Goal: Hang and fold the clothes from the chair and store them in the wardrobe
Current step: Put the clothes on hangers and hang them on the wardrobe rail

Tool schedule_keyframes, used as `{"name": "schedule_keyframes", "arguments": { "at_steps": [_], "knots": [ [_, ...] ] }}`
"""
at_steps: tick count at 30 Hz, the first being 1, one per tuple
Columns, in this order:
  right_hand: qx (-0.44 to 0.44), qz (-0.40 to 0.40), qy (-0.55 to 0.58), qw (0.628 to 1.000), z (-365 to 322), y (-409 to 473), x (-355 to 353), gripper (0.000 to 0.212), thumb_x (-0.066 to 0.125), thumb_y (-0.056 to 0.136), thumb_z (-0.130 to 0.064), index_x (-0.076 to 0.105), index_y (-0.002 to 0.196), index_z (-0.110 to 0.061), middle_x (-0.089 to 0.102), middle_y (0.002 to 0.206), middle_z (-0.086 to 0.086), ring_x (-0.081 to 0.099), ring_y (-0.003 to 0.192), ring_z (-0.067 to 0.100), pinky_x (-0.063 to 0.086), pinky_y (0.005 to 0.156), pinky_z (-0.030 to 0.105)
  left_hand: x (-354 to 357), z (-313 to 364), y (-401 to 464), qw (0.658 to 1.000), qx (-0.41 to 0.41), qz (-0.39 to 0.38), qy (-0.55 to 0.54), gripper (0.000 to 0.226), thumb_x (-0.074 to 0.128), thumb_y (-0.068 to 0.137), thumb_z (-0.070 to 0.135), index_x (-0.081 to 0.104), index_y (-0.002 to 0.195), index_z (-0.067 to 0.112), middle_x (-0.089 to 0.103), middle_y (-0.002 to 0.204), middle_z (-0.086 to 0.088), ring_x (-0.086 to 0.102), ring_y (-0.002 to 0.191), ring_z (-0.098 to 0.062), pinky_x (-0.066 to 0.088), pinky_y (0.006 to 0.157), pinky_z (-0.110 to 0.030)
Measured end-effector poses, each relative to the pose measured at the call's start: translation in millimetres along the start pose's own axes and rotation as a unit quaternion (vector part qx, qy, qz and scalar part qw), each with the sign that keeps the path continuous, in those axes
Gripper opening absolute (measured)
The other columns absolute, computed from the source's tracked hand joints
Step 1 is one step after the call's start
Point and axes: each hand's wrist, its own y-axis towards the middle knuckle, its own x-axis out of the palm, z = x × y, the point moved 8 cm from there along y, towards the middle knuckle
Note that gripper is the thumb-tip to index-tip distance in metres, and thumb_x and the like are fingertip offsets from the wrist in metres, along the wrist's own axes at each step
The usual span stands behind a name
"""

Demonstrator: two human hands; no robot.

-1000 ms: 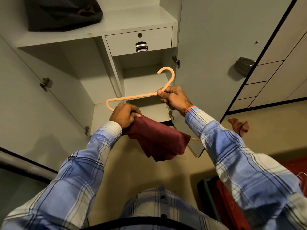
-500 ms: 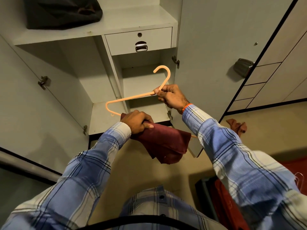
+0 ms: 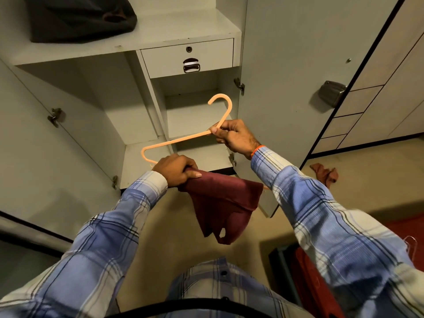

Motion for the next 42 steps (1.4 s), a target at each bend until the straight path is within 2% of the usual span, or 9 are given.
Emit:
{"name": "schedule_keyframes", "arguments": {
  "at_steps": [2, 5, 10, 14, 18, 23, 29, 35, 42],
  "knots": [
    [0.0, 0.003, 0.007, 1.0, -1.2, 1.2, -2.2, 0.018, 0.052, 0.099, -0.008, 0.067, 0.098, 0.003, 0.047, 0.052, -0.006, 0.039, 0.035, 0.0, 0.03, 0.04, 0.008, -5.0, -10.4, -1.9, 1.0, -0.01, 0.006, 0.004, 0.03, 0.06, 0.089, 0.051, 0.07, 0.107, 0.029, 0.07, 0.103, 0.002, 0.063, 0.095, -0.022, 0.051, 0.085, -0.037],
    [0.001, -0.006, 0.008, 1.0, -4.8, 0.8, -1.7, 0.018, 0.052, 0.099, -0.008, 0.066, 0.093, 0.0, 0.044, 0.056, 0.001, 0.038, 0.034, 0.0, 0.03, 0.039, 0.009, -10.8, -19.6, -0.9, 0.999, -0.026, 0.012, -0.041, 0.025, 0.064, 0.09, 0.043, 0.073, 0.105, 0.025, 0.073, 0.101, 0.0, 0.065, 0.096, -0.023, 0.053, 0.088, -0.039],
    [0.006, -0.026, 0.006, 1.0, -7.2, 0.9, 3.0, 0.019, 0.051, 0.1, -0.009, 0.066, 0.089, -0.005, 0.042, 0.059, 0.004, 0.037, 0.033, 0.0, 0.029, 0.038, 0.009, -22.7, -24.1, -1.4, 0.986, -0.044, 0.11, -0.115, 0.017, 0.067, 0.09, 0.032, 0.077, 0.1, 0.023, 0.075, 0.099, 0.001, 0.066, 0.093, -0.021, 0.052, 0.089, -0.037],
    [0.002, -0.02, -0.014, 1.0, -3.3, 6.3, 2.9, 0.021, 0.052, 0.099, -0.009, 0.069, 0.099, 0.004, 0.045, 0.057, 0.001, 0.038, 0.035, 0.0, 0.029, 0.04, 0.009, -13.2, -17.0, 1.5, 0.996, -0.038, 0.021, -0.072, 0.022, 0.066, 0.09, 0.037, 0.073, 0.108, 0.026, 0.073, 0.107, 0.004, 0.064, 0.101, -0.019, 0.051, 0.092, -0.035],
    [-0.002, -0.021, -0.008, 1.0, -3.8, 8.7, 5.4, 0.019, 0.053, 0.099, -0.009, 0.069, 0.092, -0.003, 0.045, 0.056, -0.001, 0.038, 0.035, 0.0, 0.029, 0.04, 0.008, 1.1, 4.9, 5.4, 0.999, -0.01, -0.033, -0.037, 0.037, 0.066, 0.086, 0.052, 0.07, 0.113, 0.028, 0.07, 0.111, 0.006, 0.06, 0.101, -0.018, 0.049, 0.091, -0.034],
    [-0.012, -0.019, -0.007, 1.0, -5.6, 13.9, 8.2, 0.024, 0.052, 0.099, -0.009, 0.068, 0.101, 0.008, 0.044, 0.055, 0.0, 0.038, 0.036, 0.001, 0.029, 0.041, 0.009, 17.1, 38.3, 16.1, 0.999, 0.037, -0.03, 0.001, 0.038, 0.063, 0.085, 0.058, 0.068, 0.113, 0.033, 0.07, 0.113, 0.004, 0.061, 0.103, -0.022, 0.049, 0.091, -0.038],
    [-0.024, -0.009, -0.021, 0.999, -0.2, 23.0, 6.0, 0.022, 0.057, 0.097, -0.011, 0.073, 0.099, 0.004, 0.054, 0.056, -0.009, 0.044, 0.049, 0.001, 0.038, 0.054, 0.014, 18.7, 55.7, 20.6, 0.998, 0.052, 0.002, -0.038, 0.024, 0.066, 0.087, 0.047, 0.07, 0.107, 0.035, 0.071, 0.109, 0.006, 0.062, 0.101, -0.022, 0.05, 0.09, -0.039],
    [-0.032, -0.012, -0.027, 0.999, -5.5, 20.0, 2.6, 0.023, 0.055, 0.098, -0.011, 0.071, 0.101, 0.005, 0.051, 0.046, -0.018, 0.045, 0.045, -0.002, 0.036, 0.047, 0.009, 11.4, 52.3, 16.5, 0.998, 0.051, 0.044, -0.003, 0.027, 0.061, 0.089, 0.052, 0.068, 0.109, 0.036, 0.071, 0.108, 0.006, 0.062, 0.099, -0.022, 0.048, 0.087, -0.036],
    [-0.035, -0.014, -0.027, 0.999, -3.5, 23.6, 7.5, 0.021, 0.057, 0.097, -0.013, 0.073, 0.098, 0.0, 0.052, 0.056, -0.009, 0.044, 0.051, 0.002, 0.039, 0.055, 0.015, 9.5, 44.3, 11.1, 0.998, 0.04, 0.041, -0.015, 0.026, 0.061, 0.09, 0.049, 0.069, 0.11, 0.034, 0.071, 0.108, 0.006, 0.062, 0.099, -0.02, 0.047, 0.086, -0.034]
  ]
}}
